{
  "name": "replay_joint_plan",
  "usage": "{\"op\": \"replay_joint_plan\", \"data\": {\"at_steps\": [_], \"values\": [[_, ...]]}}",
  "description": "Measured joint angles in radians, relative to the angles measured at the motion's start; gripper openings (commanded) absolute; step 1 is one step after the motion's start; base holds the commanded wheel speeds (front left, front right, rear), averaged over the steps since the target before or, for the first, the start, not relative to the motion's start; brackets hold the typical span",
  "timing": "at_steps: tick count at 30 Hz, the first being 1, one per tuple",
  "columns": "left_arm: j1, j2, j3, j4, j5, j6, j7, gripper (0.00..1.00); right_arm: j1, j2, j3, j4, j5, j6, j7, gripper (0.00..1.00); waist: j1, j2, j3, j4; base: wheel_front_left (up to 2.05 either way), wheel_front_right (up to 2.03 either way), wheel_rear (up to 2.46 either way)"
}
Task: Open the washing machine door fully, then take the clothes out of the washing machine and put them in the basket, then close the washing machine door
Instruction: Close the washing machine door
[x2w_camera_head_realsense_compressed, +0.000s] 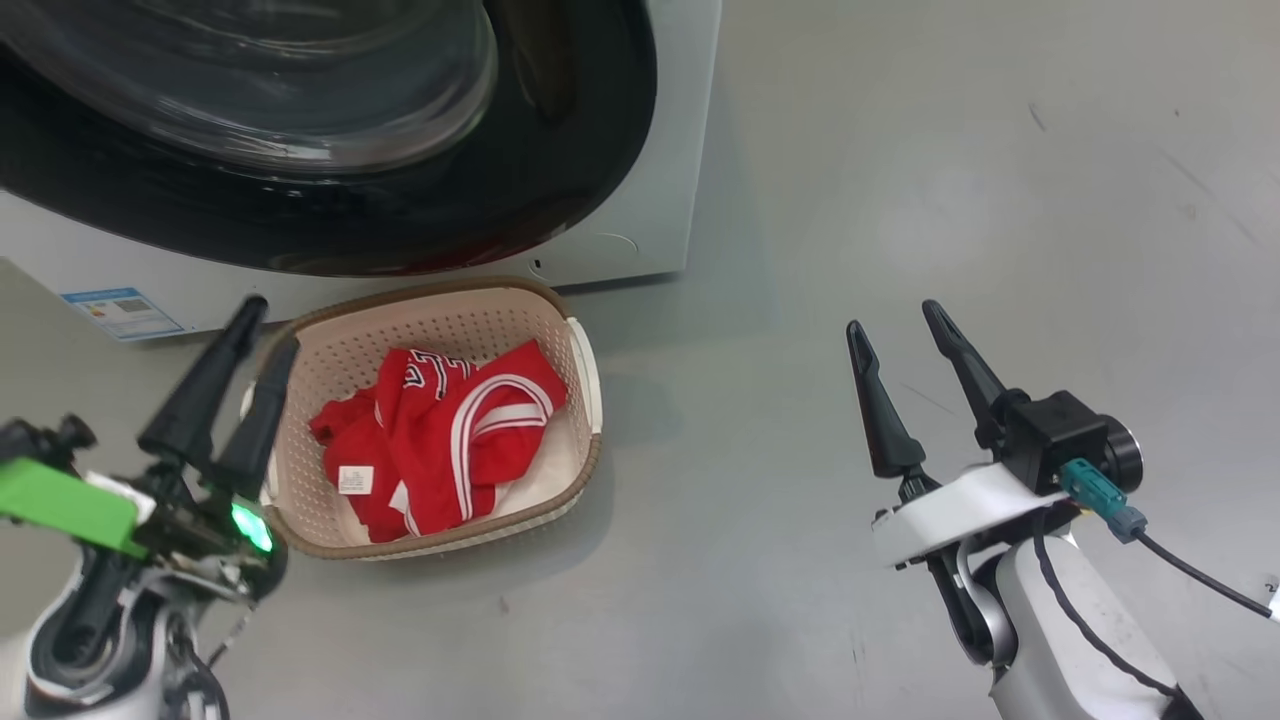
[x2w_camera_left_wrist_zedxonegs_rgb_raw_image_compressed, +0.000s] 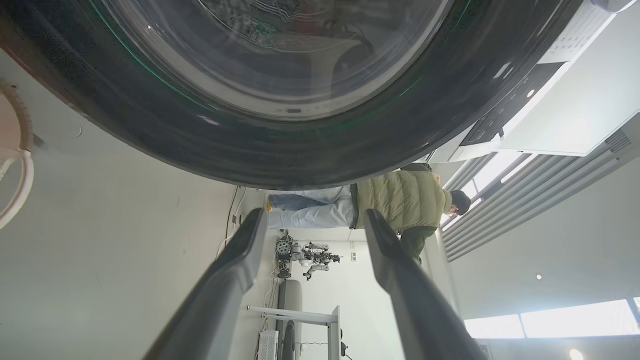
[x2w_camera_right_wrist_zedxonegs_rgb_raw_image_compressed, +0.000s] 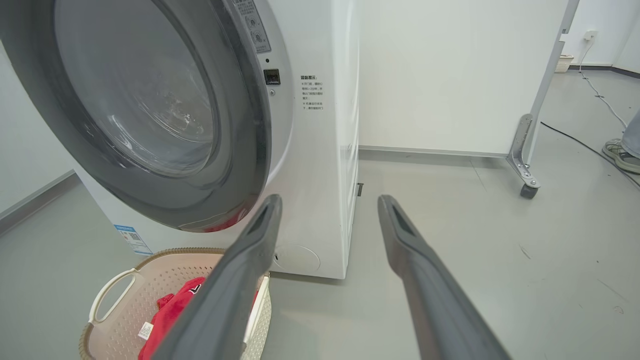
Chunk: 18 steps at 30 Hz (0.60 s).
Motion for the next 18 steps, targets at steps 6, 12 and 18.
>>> {"op": "replay_joint_plan", "data": {"at_steps": [6,12,18], "values": [[0.104,-0.009,0.018,-0.051,0.011,0.000,-0.024,1.00,0.040,-0.002,-0.004,0.018,-0.007,0.010,0.000,1.00,0.0000,0.0000,-0.049,0.034,0.00,0.00,0.00],[0.162,-0.010,0.024,-0.118,0.091,0.000,-0.074,1.00,0.062,-0.001,-0.012,0.022,-0.008,0.010,0.000,1.00,0.0000,0.0000,-0.085,0.061,0.00,0.00,0.00],[0.176,-0.008,0.019,-0.208,0.332,0.000,-0.193,1.00,0.070,-0.001,-0.017,0.023,-0.015,0.018,0.000,1.00,0.0000,0.0000,-0.117,0.085,0.00,0.00,0.00]]}}
